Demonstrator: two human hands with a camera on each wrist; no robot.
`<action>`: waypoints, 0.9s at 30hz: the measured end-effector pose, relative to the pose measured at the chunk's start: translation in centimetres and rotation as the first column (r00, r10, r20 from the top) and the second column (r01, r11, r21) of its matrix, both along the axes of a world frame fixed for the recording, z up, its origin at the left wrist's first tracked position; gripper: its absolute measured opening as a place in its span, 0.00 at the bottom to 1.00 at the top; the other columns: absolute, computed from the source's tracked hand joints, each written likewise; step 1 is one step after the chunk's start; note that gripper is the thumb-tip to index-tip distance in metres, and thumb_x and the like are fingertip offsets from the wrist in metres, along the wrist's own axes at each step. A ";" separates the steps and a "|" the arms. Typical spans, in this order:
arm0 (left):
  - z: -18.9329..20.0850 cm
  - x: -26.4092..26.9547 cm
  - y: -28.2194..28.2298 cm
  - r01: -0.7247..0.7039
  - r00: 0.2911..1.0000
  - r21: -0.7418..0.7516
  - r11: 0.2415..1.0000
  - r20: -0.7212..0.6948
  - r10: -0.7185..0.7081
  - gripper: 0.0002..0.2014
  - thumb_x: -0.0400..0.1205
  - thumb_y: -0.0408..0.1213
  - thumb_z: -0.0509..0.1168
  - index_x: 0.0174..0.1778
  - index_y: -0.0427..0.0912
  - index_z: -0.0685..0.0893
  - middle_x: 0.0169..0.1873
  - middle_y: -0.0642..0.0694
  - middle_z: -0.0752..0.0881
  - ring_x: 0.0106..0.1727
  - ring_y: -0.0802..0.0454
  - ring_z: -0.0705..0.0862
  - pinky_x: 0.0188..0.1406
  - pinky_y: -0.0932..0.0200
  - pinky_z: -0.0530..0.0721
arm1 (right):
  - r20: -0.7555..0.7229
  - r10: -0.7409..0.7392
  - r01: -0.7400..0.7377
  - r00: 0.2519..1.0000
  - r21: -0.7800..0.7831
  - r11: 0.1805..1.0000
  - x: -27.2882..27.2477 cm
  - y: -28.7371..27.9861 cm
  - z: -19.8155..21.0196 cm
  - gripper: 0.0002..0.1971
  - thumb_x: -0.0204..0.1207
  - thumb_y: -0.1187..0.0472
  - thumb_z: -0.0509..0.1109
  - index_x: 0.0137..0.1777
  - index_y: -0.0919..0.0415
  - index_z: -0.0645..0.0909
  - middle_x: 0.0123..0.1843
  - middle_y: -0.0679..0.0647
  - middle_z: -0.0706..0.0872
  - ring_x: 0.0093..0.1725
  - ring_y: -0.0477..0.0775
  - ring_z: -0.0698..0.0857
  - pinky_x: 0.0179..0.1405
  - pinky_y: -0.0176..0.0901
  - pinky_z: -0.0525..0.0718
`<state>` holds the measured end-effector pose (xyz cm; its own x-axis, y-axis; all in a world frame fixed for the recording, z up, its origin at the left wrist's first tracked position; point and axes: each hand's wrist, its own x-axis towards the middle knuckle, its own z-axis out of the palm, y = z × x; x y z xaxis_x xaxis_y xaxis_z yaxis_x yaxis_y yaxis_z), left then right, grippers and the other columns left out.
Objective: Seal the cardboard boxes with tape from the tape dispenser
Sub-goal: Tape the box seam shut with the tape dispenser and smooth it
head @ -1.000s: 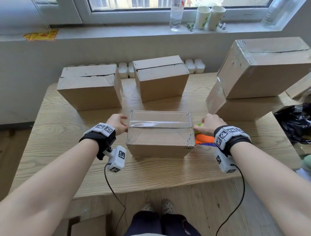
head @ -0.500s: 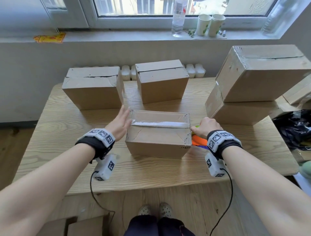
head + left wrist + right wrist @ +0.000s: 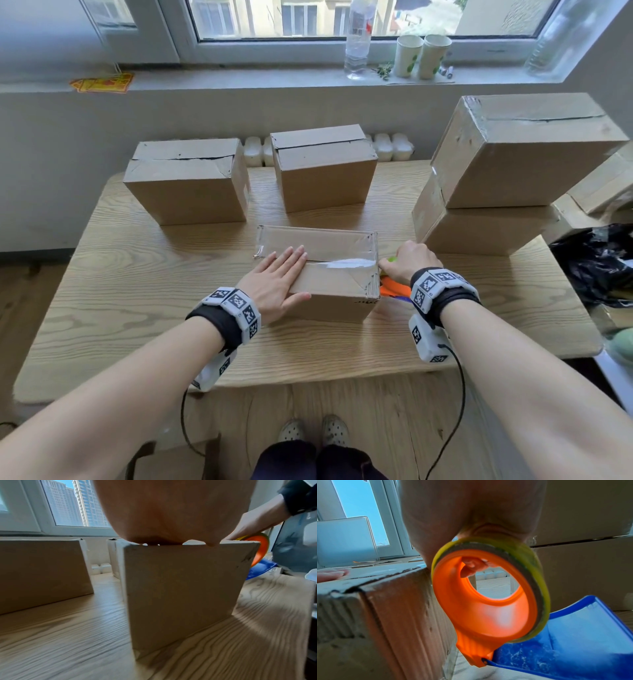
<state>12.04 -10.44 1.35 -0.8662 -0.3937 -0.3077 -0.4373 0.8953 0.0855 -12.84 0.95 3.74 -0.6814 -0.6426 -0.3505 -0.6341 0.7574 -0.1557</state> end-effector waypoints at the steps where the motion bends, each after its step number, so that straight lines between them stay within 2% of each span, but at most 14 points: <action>1: 0.0 -0.5 0.3 0.007 1.000 0.002 1.000 -0.003 -0.007 0.42 0.73 0.68 0.24 0.79 0.46 0.31 0.76 0.52 0.29 0.78 0.58 0.30 0.78 0.58 0.31 | 0.000 0.004 -0.004 1.000 -0.002 1.000 0.0 0.0 0.0 0.18 0.73 0.46 0.67 0.38 0.63 0.78 0.39 0.57 0.80 0.39 0.60 0.81 0.36 0.43 0.76; 4: 0.0 -1.9 1.1 0.025 0.999 0.015 1.000 -0.029 -0.025 0.40 0.78 0.65 0.33 0.81 0.45 0.33 0.77 0.53 0.30 0.79 0.59 0.31 0.78 0.60 0.31 | 0.000 0.029 -0.029 1.000 -0.006 1.000 -0.1 0.0 -0.3 0.20 0.74 0.46 0.65 0.30 0.61 0.72 0.33 0.55 0.78 0.38 0.59 0.80 0.36 0.43 0.75; 8: 0.0 -3.7 1.8 0.061 0.997 0.021 0.998 -0.048 -0.060 0.40 0.79 0.65 0.36 0.82 0.45 0.35 0.77 0.54 0.31 0.78 0.60 0.31 0.78 0.60 0.32 | 0.014 0.045 -0.045 0.999 -0.015 0.999 -0.2 0.1 -0.2 0.22 0.74 0.45 0.65 0.27 0.60 0.69 0.30 0.54 0.75 0.36 0.60 0.80 0.34 0.43 0.74; 14: -0.4 -6.2 2.9 0.093 0.992 0.012 0.996 -0.090 -0.091 0.40 0.79 0.65 0.37 0.82 0.44 0.36 0.78 0.53 0.33 0.79 0.60 0.32 0.80 0.59 0.34 | 0.015 0.070 -0.070 0.997 -0.020 0.997 -0.3 -0.1 -0.2 0.20 0.74 0.46 0.66 0.29 0.60 0.71 0.35 0.56 0.80 0.38 0.60 0.81 0.36 0.43 0.74; 19: -0.8 -8.4 3.5 0.150 0.981 0.017 0.989 -0.123 -0.147 0.41 0.78 0.67 0.37 0.82 0.45 0.37 0.78 0.54 0.35 0.79 0.61 0.33 0.80 0.59 0.34 | 0.037 0.068 -0.066 0.997 -0.056 0.996 -0.5 -0.1 -0.5 0.17 0.74 0.47 0.66 0.36 0.61 0.76 0.39 0.57 0.81 0.41 0.60 0.81 0.37 0.44 0.74; 22: -1.2 -9.4 3.8 0.158 0.978 0.012 0.987 -0.140 -0.155 0.42 0.79 0.67 0.39 0.82 0.43 0.38 0.81 0.51 0.38 0.79 0.60 0.34 0.80 0.58 0.35 | 0.034 0.086 -0.084 0.996 -0.064 0.994 -0.7 -0.1 -0.5 0.15 0.74 0.48 0.64 0.39 0.62 0.76 0.40 0.57 0.80 0.43 0.62 0.82 0.39 0.44 0.74; 27: -1.4 -10.3 4.3 0.149 0.981 -0.030 0.988 -0.121 -0.151 0.48 0.75 0.71 0.36 0.81 0.38 0.35 0.78 0.47 0.31 0.81 0.53 0.34 0.81 0.56 0.35 | 0.026 0.118 -0.116 0.993 -0.072 0.991 -0.7 -0.5 -0.5 0.15 0.74 0.48 0.64 0.38 0.61 0.76 0.38 0.57 0.79 0.42 0.60 0.80 0.38 0.44 0.73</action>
<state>1.75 -6.12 -0.08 -0.9465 -0.2616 -0.1888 -0.2851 0.9521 0.1105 -13.50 0.46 3.20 -0.5902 -0.7409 -0.3205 -0.7118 0.6649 -0.2262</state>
